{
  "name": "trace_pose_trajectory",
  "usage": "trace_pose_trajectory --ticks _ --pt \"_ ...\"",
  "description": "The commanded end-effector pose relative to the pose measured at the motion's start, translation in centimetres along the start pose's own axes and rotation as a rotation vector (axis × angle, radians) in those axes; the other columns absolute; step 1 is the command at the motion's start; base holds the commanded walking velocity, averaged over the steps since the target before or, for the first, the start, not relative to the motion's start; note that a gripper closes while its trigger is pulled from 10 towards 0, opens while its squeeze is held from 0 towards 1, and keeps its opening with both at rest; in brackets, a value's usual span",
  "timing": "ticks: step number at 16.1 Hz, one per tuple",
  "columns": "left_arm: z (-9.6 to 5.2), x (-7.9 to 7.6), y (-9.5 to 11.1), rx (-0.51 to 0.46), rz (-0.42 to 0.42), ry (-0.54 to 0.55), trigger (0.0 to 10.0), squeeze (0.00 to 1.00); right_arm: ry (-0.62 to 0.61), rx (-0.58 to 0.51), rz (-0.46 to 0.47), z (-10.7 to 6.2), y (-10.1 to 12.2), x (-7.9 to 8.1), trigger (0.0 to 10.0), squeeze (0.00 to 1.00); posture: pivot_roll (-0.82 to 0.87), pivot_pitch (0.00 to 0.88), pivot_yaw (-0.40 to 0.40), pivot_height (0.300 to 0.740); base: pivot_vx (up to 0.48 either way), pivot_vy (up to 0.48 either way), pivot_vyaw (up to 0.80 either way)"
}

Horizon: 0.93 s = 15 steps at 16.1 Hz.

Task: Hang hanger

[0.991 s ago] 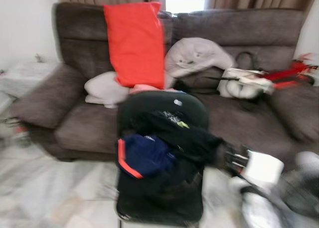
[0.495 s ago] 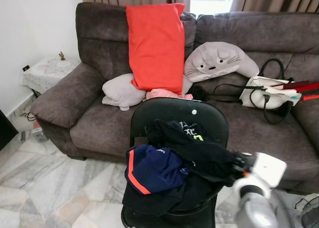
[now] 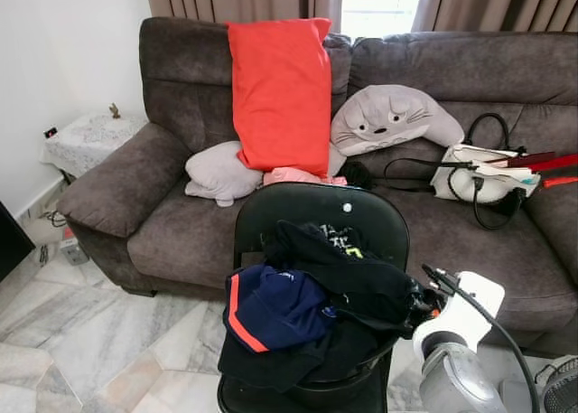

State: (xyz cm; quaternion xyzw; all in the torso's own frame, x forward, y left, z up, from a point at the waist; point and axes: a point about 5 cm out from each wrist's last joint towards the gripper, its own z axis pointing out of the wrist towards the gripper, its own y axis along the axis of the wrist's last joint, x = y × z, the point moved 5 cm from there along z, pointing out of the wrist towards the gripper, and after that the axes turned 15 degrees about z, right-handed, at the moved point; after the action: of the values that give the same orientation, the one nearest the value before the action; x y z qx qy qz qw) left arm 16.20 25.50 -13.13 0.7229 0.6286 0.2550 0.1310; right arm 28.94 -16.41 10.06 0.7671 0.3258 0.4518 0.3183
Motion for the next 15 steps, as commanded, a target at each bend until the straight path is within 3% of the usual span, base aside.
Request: trace_pose_trajectory --ticks 1,3,6,7,11,15 --pt "0.0 0.0 0.1 0.003 0.026 -0.003 10.0 0.0 0.03 0.106 0.206 -1.2 -2.8 3.0 10.0 1.0 -0.07 0.0 0.035 0.74 0.0 0.0 0.0" --pt "0.1 -0.3 0.3 -0.006 0.032 -0.011 10.0 0.0 0.088 0.162 0.202 -1.3 -3.3 4.0 10.0 1.0 -0.07 0.0 0.029 0.74 0.0 0.0 0.0" --pt "0.1 -0.5 0.5 -0.013 0.027 -0.012 10.0 0.0 0.074 0.203 0.2 -1.4 -3.9 4.1 10.0 0.96 -0.06 0.0 0.021 0.74 0.0 0.0 0.0" --pt "0.1 -0.5 0.6 -0.013 0.027 -0.015 10.0 0.0 0.062 0.236 0.22 -1.4 -4.4 3.7 10.0 0.0 -0.06 0.0 0.018 0.74 0.0 0.0 0.0" --pt "0.2 -0.8 0.5 -0.009 0.034 -0.025 10.0 0.0 -0.011 0.246 0.235 -1.1 -4.7 2.2 10.0 0.0 -0.07 0.0 0.019 0.74 0.0 0.0 0.0" --pt "0.2 -1.3 0.4 -0.004 0.044 -0.039 10.0 0.0 -0.129 0.207 0.264 0.5 -4.5 0.2 10.0 0.0 -0.07 0.0 0.018 0.74 0.0 0.0 0.0"
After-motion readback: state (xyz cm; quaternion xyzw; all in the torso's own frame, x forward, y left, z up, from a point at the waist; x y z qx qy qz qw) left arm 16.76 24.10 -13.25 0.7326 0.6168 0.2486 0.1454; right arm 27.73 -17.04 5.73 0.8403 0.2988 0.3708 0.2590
